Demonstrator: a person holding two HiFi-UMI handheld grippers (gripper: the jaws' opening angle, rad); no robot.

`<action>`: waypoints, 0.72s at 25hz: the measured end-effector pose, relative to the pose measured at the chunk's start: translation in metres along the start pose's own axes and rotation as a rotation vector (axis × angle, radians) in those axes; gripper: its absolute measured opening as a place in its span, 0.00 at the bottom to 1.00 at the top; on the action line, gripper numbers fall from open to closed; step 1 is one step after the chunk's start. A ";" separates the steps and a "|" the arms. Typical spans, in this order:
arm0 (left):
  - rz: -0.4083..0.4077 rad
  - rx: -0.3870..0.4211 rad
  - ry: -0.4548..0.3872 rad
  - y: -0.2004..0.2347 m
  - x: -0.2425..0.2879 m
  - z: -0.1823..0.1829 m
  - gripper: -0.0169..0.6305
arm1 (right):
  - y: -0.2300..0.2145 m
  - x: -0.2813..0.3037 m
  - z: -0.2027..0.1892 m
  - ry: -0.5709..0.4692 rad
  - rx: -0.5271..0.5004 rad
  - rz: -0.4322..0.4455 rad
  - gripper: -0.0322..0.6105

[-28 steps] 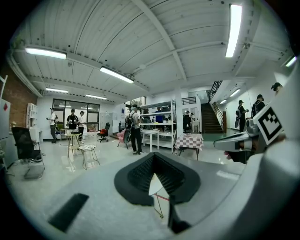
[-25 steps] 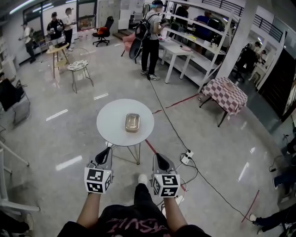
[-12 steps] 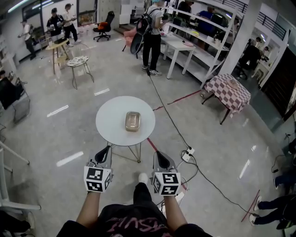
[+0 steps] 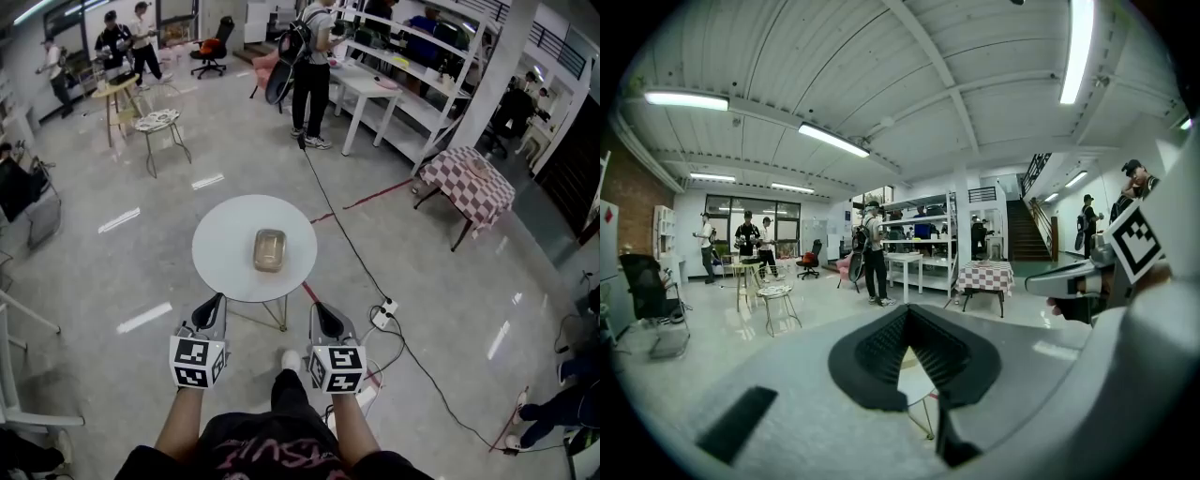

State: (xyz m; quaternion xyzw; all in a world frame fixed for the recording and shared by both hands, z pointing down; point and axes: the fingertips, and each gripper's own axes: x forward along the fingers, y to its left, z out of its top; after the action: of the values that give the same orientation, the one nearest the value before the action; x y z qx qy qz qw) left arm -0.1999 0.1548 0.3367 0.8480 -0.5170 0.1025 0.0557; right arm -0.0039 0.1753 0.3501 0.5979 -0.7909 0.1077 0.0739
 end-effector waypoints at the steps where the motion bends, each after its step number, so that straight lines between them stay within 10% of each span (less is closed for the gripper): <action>1: 0.001 0.000 0.001 0.001 0.005 0.001 0.02 | -0.002 0.004 0.001 0.001 0.000 0.001 0.06; 18: 0.008 -0.023 0.046 0.017 0.105 -0.006 0.02 | -0.058 0.091 0.007 0.014 0.020 0.021 0.06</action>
State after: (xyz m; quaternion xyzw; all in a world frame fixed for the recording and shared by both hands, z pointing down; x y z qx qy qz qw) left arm -0.1685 0.0574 0.3667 0.8428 -0.5199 0.1162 0.0772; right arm 0.0270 0.0741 0.3707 0.5897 -0.7953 0.1204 0.0723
